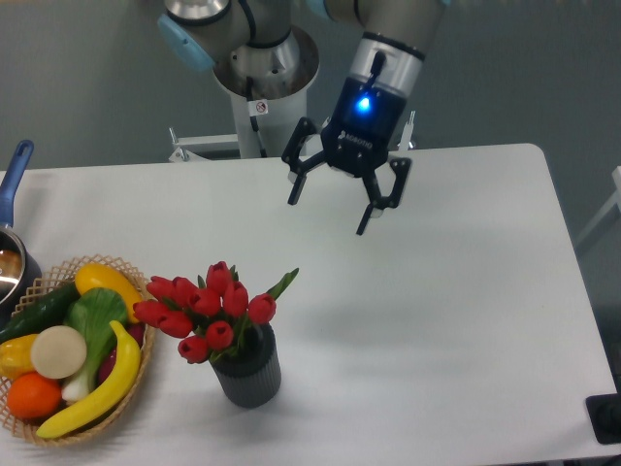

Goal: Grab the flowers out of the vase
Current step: 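Open the gripper and move it down toward the red tulips, then lower the open gripper around the tulip stems above the vase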

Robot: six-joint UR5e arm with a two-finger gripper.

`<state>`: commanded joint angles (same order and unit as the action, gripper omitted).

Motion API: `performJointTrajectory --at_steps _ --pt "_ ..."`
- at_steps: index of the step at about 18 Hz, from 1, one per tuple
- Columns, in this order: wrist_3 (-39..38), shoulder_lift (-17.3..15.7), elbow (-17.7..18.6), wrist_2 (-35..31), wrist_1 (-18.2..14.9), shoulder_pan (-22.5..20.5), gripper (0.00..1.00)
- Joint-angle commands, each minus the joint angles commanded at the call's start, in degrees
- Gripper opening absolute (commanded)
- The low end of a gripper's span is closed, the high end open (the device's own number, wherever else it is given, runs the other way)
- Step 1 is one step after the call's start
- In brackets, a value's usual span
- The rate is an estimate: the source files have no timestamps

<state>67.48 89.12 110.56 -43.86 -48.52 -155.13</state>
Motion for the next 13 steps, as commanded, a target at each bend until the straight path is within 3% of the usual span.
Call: performJointTrajectory --at_steps 3,7,13 --pt "0.5 0.3 0.0 -0.2 0.0 0.1 1.0" --pt "5.2 3.8 -1.3 -0.1 0.1 1.5 1.0" --pt "3.2 8.8 -4.7 0.5 0.9 4.5 1.0"
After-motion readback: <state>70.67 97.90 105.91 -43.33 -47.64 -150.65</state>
